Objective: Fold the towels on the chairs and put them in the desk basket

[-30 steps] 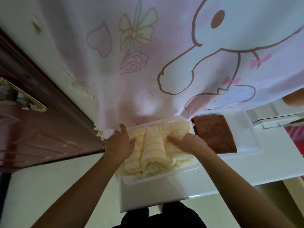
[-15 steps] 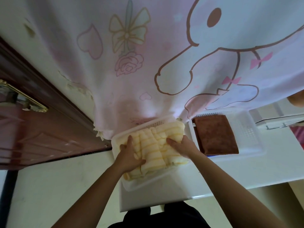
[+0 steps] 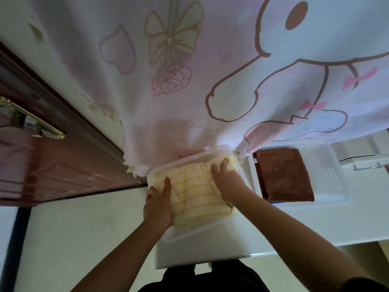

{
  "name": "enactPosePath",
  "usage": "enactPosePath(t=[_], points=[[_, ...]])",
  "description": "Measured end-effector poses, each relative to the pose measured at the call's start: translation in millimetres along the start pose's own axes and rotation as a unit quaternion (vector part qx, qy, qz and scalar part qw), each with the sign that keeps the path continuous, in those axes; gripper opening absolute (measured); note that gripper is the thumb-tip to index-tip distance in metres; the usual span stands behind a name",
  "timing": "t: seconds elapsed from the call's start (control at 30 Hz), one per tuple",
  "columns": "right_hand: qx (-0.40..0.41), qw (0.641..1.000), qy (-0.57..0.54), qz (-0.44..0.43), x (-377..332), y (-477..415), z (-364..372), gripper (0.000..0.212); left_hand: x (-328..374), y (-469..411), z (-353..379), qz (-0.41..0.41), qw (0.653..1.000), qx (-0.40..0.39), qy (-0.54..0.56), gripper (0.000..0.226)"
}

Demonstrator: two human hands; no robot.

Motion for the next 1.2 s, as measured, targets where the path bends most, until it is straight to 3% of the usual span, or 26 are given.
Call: enactPosePath(t=[0.2,0.37,0.53,0.67,0.8,1.0,1.2], points=[[0.037,0.999,-0.011,-0.033,11,-13,24,0.103,0,-14,-3,0.004,0.999,0.026,-0.047,0.109],[0.049,0.997,-0.061,-0.006,15,-13,43,0.119,-1,-17,-2,0.011,0.998,0.051,-0.041,0.114],[0.075,0.996,0.016,0.047,28,-4,43,0.122,-2,-24,-12,0.040,0.997,0.073,0.003,0.117],[0.073,0.994,0.060,0.061,39,1,43,0.127,3,-23,-4,0.046,0.996,0.011,0.076,0.123],[0.097,0.990,0.090,0.048,30,-8,43,0.106,-1,-11,16,0.031,0.986,-0.055,0.156,0.123],[0.072,0.993,0.065,0.067,36,-13,61,0.107,9,-12,20,0.014,0.999,0.044,-0.001,0.120],[0.042,0.993,-0.090,0.072,46,-13,62,0.132,8,-26,13,0.002,0.998,0.060,-0.006,0.124]])
Point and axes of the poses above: each hand's wrist, its own y-axis away from the middle knuckle, its own z-axis out of the palm, x = y × z, the point moved 7 cm from there along -y, towards the middle knuckle, and after that the axes turned 9 degrees about z, right-handed, at the moved point
